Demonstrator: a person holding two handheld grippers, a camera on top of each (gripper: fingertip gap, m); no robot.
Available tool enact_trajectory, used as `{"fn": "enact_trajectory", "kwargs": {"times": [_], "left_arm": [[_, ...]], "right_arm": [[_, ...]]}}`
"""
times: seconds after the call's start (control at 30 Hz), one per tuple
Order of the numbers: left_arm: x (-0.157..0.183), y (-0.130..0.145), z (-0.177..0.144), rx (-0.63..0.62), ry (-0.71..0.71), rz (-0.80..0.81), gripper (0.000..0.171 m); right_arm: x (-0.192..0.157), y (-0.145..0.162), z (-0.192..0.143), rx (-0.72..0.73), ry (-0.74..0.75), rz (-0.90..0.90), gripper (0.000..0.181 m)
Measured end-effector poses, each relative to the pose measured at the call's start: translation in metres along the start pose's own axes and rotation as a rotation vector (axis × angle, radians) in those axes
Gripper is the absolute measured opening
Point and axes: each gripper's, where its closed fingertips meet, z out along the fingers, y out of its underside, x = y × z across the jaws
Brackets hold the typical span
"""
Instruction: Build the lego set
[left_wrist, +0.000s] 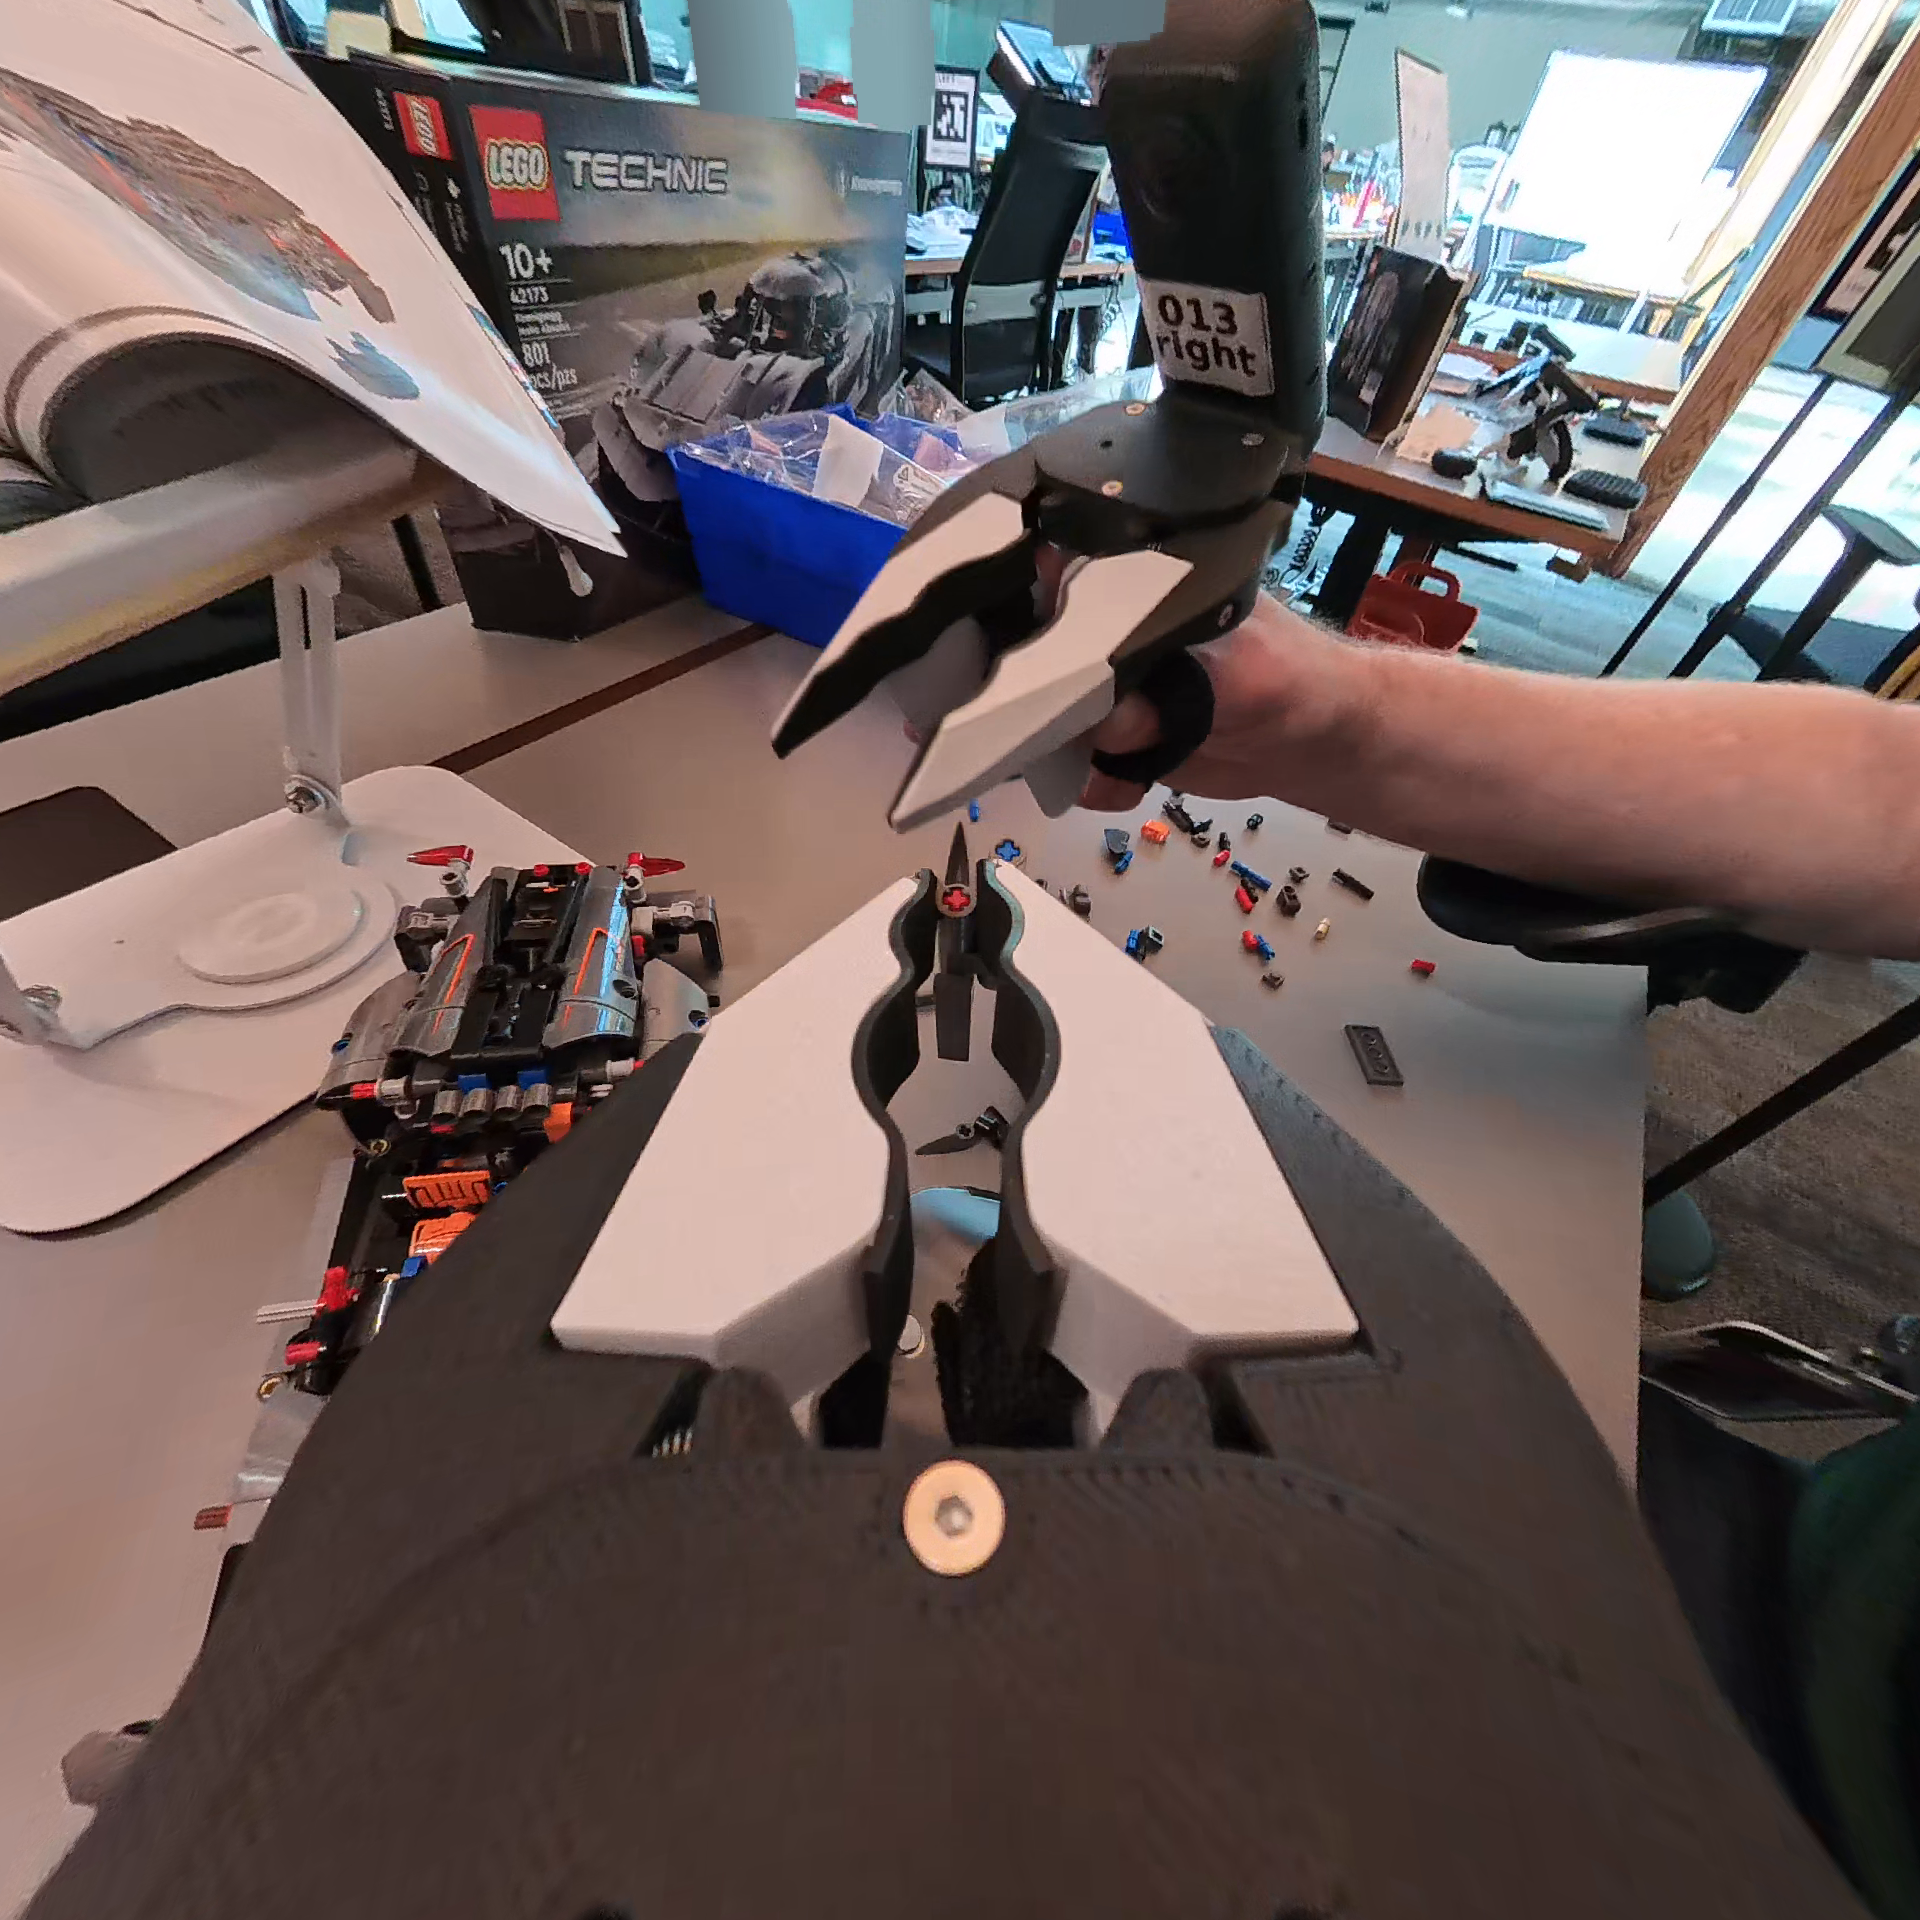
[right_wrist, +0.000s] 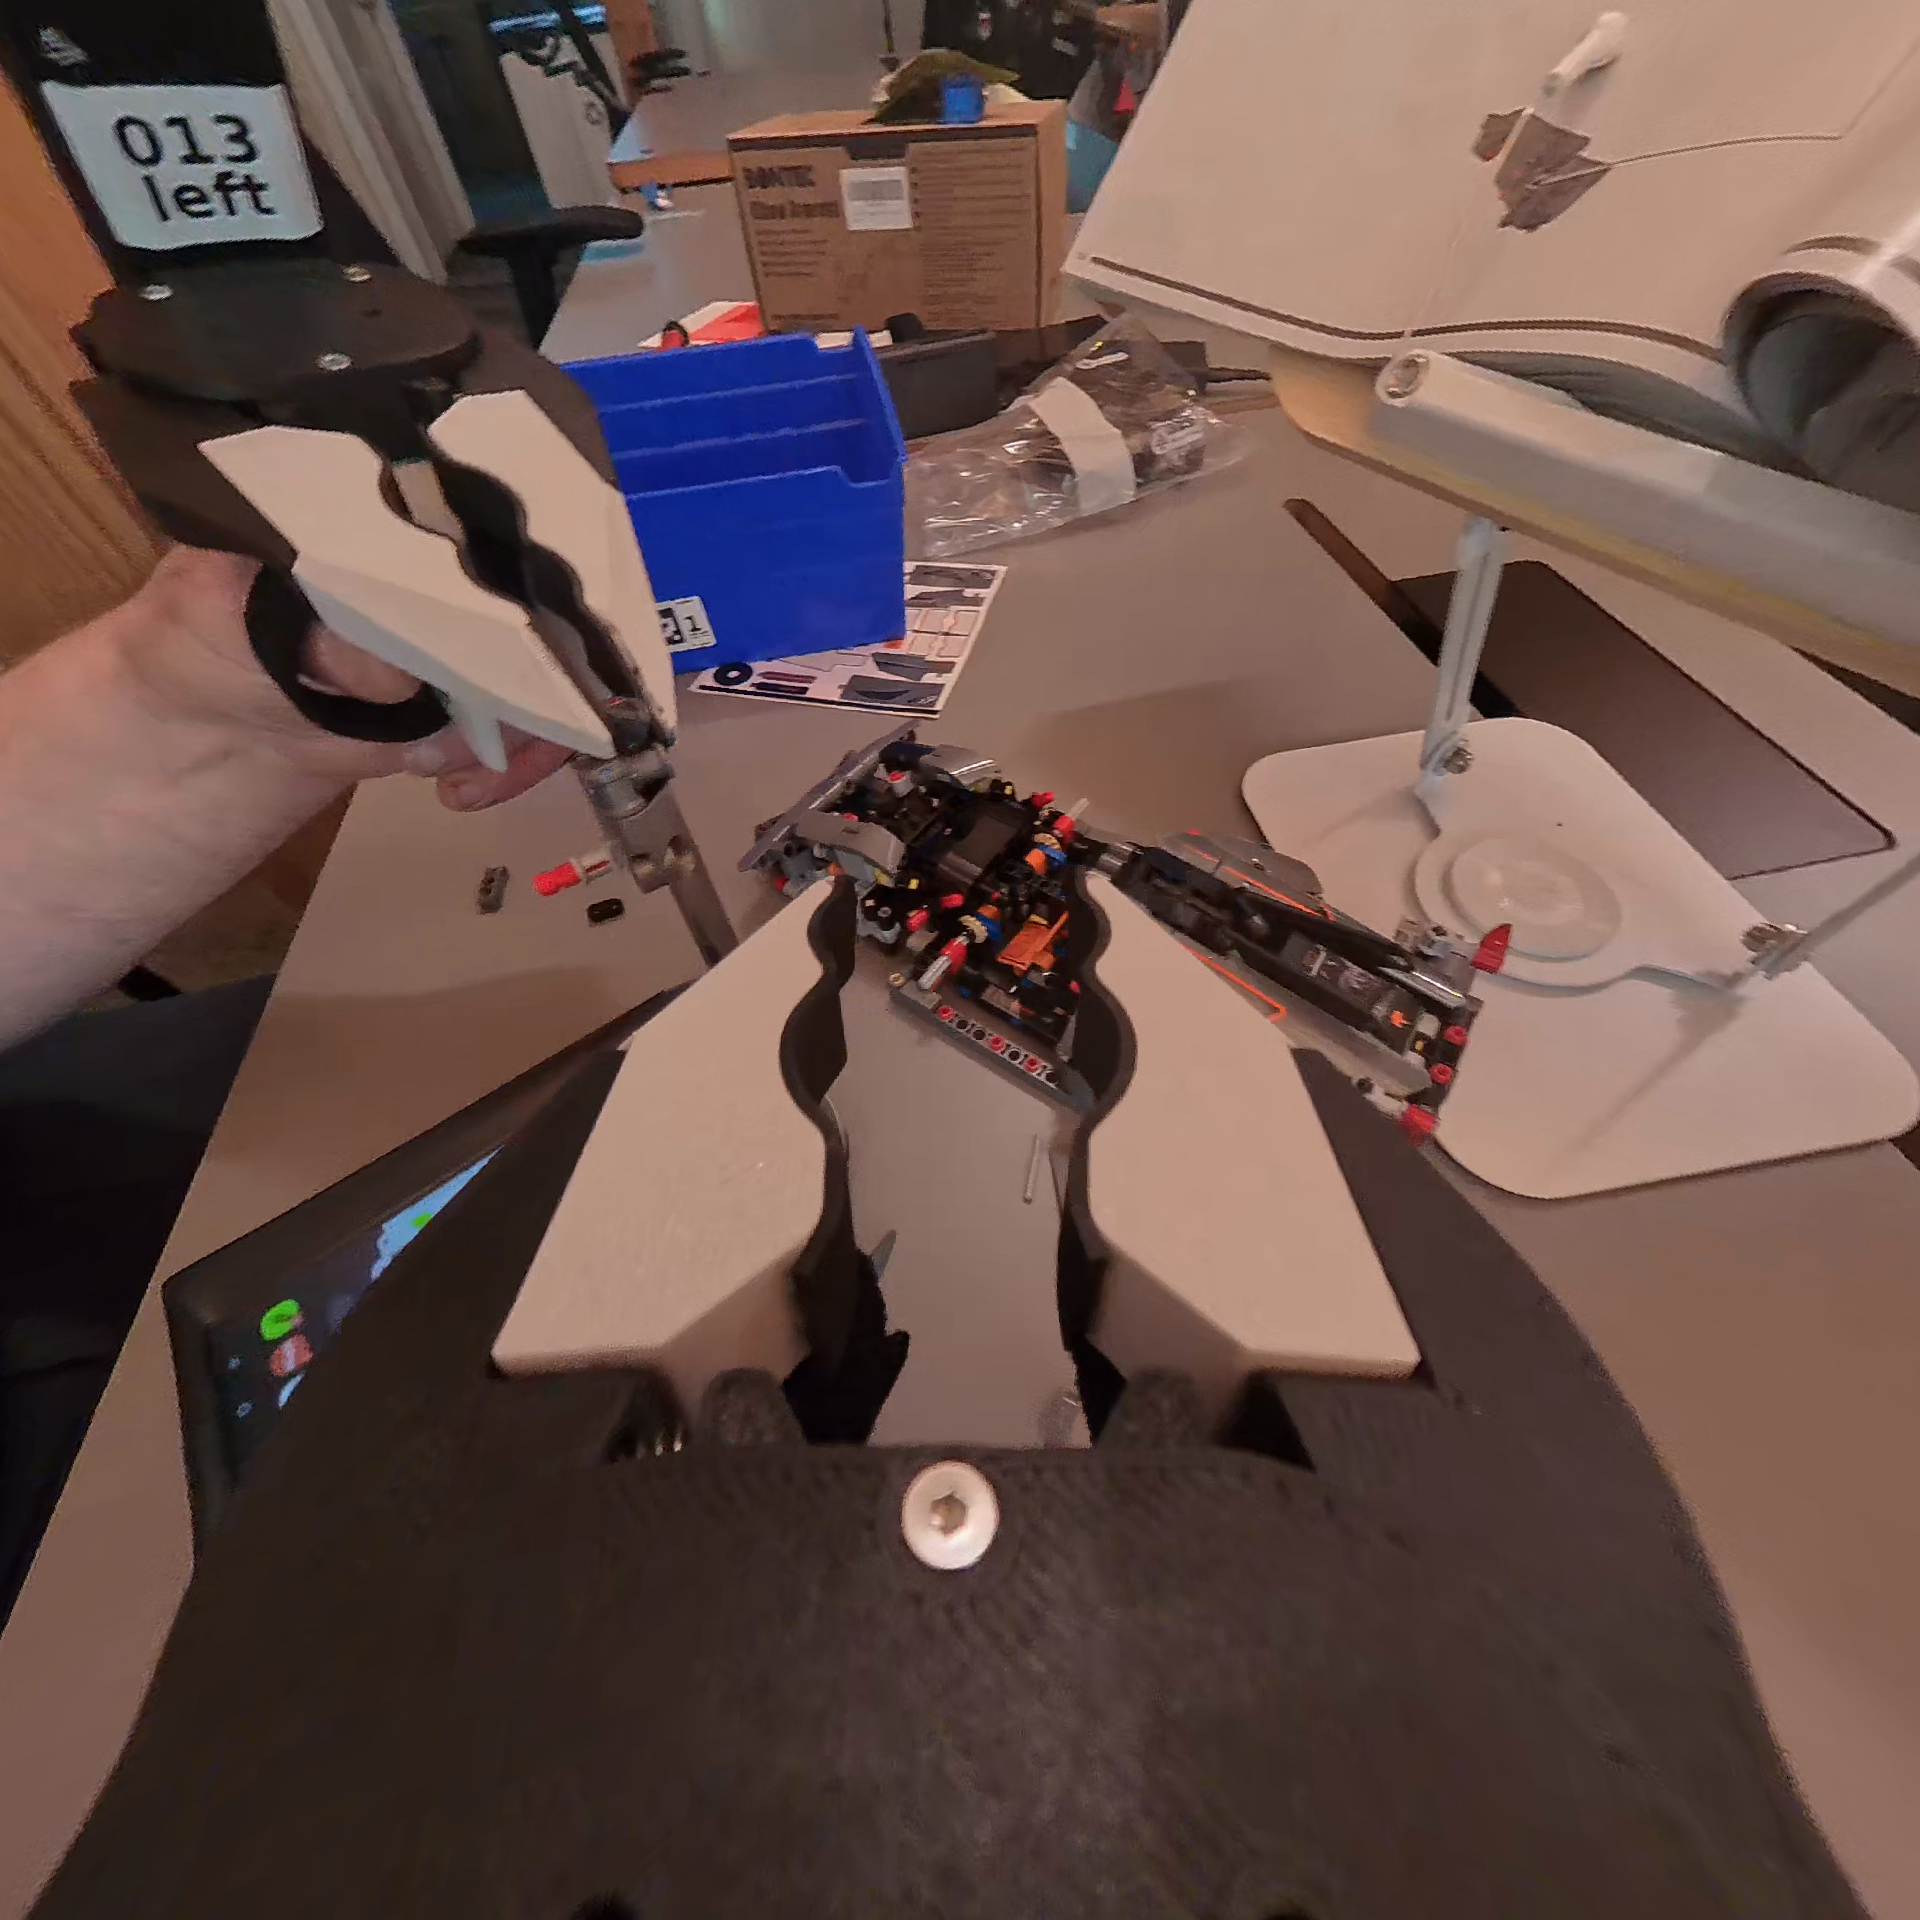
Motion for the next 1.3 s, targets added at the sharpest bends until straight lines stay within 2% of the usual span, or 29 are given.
{"fn": "enact_trajectory", "kwargs": {"times": [0.3,0.7,0.83,1.03,1.3], "left_arm": [[0.003,-0.011,-0.005,0.077,0.070,-0.075,0.005],[0.003,-0.017,-0.007,0.117,0.094,-0.120,0.005],[0.004,-0.017,-0.005,0.119,0.100,-0.120,0.005],[0.009,-0.018,0.001,0.122,0.119,-0.119,0.005],[0.005,-0.021,0.001,0.145,0.104,-0.128,0.005]], "right_arm": [[-0.032,0.008,0.012,-0.045,-0.137,-0.070,0.043],[-0.049,0.008,0.009,-0.051,-0.238,-0.068,0.043],[-0.060,0.005,0.009,-0.035,-0.294,-0.060,0.035],[-0.075,0.002,0.009,-0.006,-0.356,-0.075,0.009],[-0.068,-0.001,0.010,-0.005,-0.275,-0.135,0.006]]}}
